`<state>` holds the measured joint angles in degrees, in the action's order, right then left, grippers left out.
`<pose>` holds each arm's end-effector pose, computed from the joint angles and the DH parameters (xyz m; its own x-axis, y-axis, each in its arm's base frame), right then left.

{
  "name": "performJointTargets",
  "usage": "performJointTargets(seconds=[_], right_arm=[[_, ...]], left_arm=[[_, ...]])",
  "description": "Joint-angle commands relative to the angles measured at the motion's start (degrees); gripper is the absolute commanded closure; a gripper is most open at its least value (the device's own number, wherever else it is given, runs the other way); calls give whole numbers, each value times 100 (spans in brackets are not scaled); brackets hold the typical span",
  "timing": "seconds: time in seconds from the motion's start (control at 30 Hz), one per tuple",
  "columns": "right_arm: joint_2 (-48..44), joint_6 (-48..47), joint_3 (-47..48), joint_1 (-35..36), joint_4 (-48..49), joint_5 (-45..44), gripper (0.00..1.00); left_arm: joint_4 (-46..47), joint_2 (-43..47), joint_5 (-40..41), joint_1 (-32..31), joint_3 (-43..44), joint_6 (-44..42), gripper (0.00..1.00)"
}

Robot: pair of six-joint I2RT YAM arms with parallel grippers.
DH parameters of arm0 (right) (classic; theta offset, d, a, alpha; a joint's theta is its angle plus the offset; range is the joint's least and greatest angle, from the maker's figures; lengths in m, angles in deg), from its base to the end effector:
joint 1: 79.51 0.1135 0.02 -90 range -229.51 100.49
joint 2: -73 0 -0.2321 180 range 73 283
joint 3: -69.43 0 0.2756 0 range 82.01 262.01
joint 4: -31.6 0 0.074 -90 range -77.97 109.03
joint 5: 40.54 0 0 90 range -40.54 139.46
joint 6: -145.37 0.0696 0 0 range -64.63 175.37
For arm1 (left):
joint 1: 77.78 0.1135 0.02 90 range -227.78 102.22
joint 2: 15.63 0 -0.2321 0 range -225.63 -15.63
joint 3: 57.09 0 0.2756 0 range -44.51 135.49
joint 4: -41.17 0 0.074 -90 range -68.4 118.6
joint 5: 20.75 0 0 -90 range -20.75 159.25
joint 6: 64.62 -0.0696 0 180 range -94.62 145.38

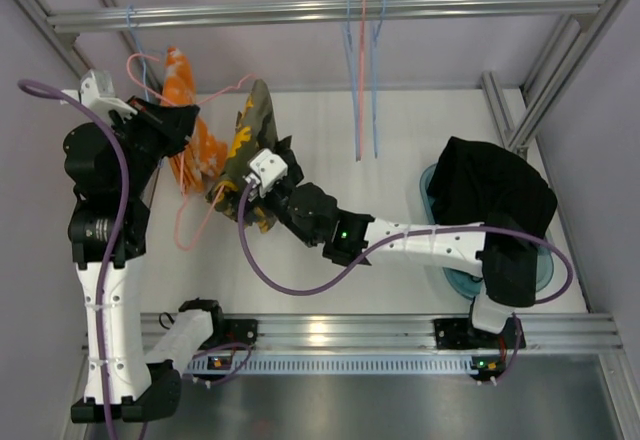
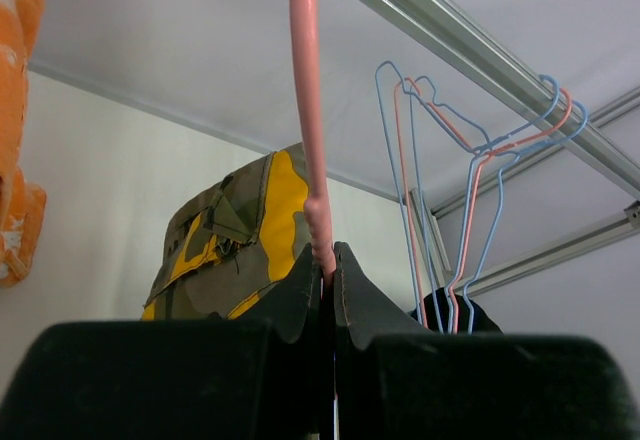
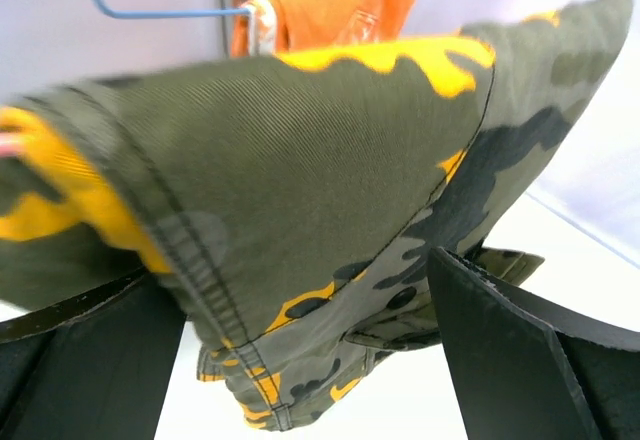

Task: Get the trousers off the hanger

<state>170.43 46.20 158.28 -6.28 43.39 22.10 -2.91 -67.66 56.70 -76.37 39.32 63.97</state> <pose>0.1628 0.4294 0.3101 0.1304 -0.0579 -0.9898 -0.7062 0.6953 -0.1337 0.2164 -0.0098 0.4900 -0.1164 -0.6119 -0.7823 0.1543 0.7670 -0.6228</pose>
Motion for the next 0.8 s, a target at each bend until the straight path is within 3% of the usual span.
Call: performJointTargets(seconds=[0.0, 0.23, 0.53, 0.63, 0.67, 0.77], right_arm=[[189, 169, 327, -282, -27, -340, 1], [-197, 205, 37, -643, -238, -367, 4], [-742, 117, -191, -696, -520, 169, 49], [-831, 64, -253, -714, -555, 283, 67], [-874, 38, -279, -714, -564, 309, 77], [-927, 3, -279, -714, -590, 354, 93]], left_arm=[[1112, 123, -72, -9, 432, 404, 100], [1120, 79, -80, -9, 353, 456, 100], [1129, 44, -124, -9, 221, 439, 100], [1120, 44, -115, -9, 204, 413, 100], [1120, 44, -115, -9, 195, 413, 100], [1120, 35, -133, -9, 169, 404, 100]])
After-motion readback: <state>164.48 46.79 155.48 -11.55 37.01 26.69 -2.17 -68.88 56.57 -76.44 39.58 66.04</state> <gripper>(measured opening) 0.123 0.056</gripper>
